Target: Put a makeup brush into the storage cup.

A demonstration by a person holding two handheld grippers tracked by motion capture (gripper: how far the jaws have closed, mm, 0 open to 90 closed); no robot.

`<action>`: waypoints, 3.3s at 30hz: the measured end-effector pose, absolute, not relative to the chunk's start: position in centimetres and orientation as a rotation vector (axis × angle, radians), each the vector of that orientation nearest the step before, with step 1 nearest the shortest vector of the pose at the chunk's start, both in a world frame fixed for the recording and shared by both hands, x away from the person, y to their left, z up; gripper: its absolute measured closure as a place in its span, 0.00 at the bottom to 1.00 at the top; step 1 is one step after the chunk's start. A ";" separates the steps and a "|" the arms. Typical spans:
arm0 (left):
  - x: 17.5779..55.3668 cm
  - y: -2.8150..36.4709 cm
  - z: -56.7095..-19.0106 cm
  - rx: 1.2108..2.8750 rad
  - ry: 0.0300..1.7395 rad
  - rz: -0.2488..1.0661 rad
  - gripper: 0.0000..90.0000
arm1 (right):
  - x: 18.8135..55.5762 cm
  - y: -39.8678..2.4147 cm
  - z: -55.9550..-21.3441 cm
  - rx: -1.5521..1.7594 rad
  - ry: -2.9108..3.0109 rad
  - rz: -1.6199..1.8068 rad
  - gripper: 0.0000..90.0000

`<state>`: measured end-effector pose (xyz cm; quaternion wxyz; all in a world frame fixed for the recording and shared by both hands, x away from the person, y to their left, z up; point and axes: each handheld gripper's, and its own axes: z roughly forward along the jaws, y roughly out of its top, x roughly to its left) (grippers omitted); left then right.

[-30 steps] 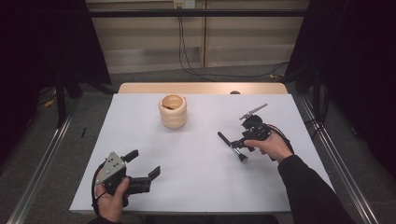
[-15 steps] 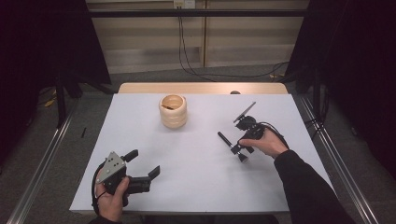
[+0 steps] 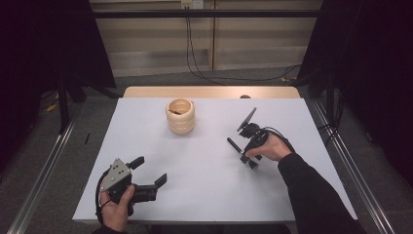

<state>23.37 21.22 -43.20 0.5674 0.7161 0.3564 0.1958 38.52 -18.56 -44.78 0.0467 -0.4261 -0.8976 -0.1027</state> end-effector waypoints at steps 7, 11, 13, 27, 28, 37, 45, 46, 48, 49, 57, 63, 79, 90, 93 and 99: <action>23.4 21.3 -43.2 1.695 0.840 0.462 0.02 | 38.5 -18.2 -44.9 -1.324 -2.757 -0.279 0.69; 23.4 21.2 -43.2 1.705 0.828 0.461 0.02 | 38.4 -18.1 -44.9 -1.339 -2.778 -0.265 0.74; 23.4 21.2 -43.2 1.706 0.830 0.466 0.02 | 38.3 -17.8 -44.9 -1.343 -2.792 -0.250 0.74; 23.4 21.2 -43.2 1.694 0.833 0.468 0.02 | 38.4 -18.0 -45.0 -1.372 -2.791 -0.241 0.87; 23.4 21.2 -43.2 1.694 0.834 0.468 0.02 | 38.5 -18.0 -45.0 -1.370 -2.789 -0.245 0.87; 23.4 21.3 -43.2 1.693 0.838 0.474 0.02 | 38.7 -18.5 -45.0 -1.364 -2.761 -0.269 0.87; 23.4 21.4 -43.2 1.695 0.834 0.476 0.02 | 38.6 -19.3 -44.8 -1.366 -2.746 -0.271 0.87; 23.4 21.3 -43.2 1.691 0.836 0.474 0.02 | 38.6 -19.5 -44.7 -1.365 -2.739 -0.284 0.87; 23.4 21.3 -43.2 1.690 0.834 0.471 0.02 | 38.4 -19.7 -44.5 -1.361 -2.736 -0.315 0.87; 23.4 21.3 -43.2 1.689 0.835 0.472 0.02 | 38.4 -19.8 -44.5 -1.359 -2.732 -0.326 0.87; 23.5 21.6 -43.2 1.669 0.831 0.459 0.02 | 38.1 -19.9 -44.0 -1.350 -2.728 -0.406 0.87; 23.5 21.5 -43.2 1.676 0.842 0.474 0.02 | 37.8 -20.1 -43.5 -1.361 -2.731 -0.441 0.87; 23.6 21.4 -43.3 1.677 0.840 0.472 0.02 | 37.2 -21.4 -42.8 -1.351 -2.736 -0.578 0.87; 23.5 21.4 -43.2 1.675 0.834 0.475 0.02 | 36.1 -22.0 -42.5 -1.369 -2.717 -0.739 0.87; 23.5 21.3 -43.2 1.673 0.827 0.470 0.02 | 36.1 -22.3 -42.2 -1.377 -2.721 -0.766 0.87; 23.5 21.4 -43.2 1.672 0.824 0.466 0.02 | 35.8 -22.9 -42.0 -1.418 -2.693 -0.862 0.87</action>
